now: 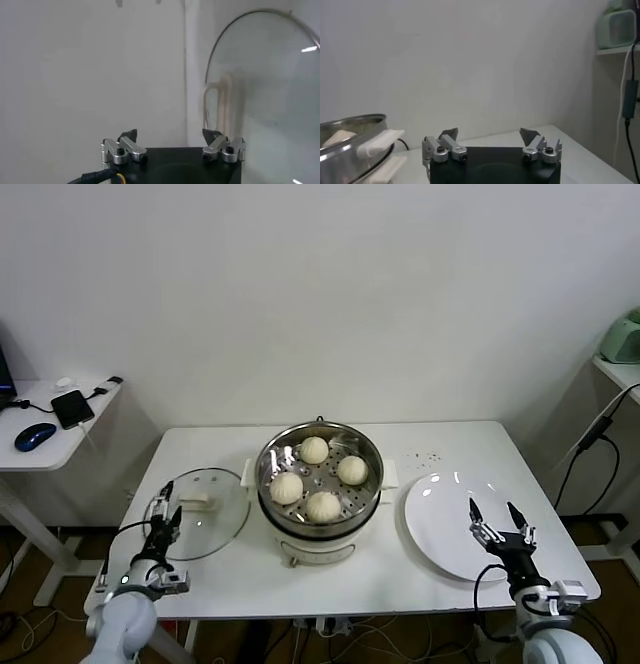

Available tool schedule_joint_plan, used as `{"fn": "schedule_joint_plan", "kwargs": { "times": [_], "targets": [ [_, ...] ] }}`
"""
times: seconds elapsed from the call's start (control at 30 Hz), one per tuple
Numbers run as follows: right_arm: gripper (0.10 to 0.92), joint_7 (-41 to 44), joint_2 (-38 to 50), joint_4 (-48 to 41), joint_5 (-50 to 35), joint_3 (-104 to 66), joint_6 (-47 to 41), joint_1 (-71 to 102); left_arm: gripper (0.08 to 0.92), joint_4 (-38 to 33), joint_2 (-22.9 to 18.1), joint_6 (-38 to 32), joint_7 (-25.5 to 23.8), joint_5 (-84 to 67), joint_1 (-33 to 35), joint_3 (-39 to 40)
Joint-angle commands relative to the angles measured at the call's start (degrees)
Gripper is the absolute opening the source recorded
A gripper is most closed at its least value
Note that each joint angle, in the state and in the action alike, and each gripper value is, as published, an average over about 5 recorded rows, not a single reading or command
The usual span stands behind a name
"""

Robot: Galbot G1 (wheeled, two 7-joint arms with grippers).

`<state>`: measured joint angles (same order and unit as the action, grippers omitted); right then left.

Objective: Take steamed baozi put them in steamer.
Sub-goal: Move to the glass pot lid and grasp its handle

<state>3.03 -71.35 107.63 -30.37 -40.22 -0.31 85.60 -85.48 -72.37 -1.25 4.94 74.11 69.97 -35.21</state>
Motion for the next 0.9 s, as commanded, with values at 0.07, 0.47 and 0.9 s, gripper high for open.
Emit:
{"fn": "schedule_joint_plan", "kwargs": {
  "times": [0.07, 0.47, 0.9],
  "targets": [
    [0.823, -0.2, -0.2, -0.6, 0.6, -0.4, 0.2, 0.5, 0.823, 5.3, -0.9, 1.2, 0.5, 2.0, -3.8, 2.8],
    [0.823, 0.0, -0.4, -1.3, 0.9, -1.4, -0.1, 0.4, 0.823, 10.7, -1.3, 1.1, 1.1, 1.1, -9.0, 2.9],
    [0.823, 0.1, -0.9, -2.9, 1.5, -1.2, 0.3, 0.0, 0.823, 14.2, -1.5, 2.7, 2.2, -0.2, -13.0, 2.9]
  ]
}}
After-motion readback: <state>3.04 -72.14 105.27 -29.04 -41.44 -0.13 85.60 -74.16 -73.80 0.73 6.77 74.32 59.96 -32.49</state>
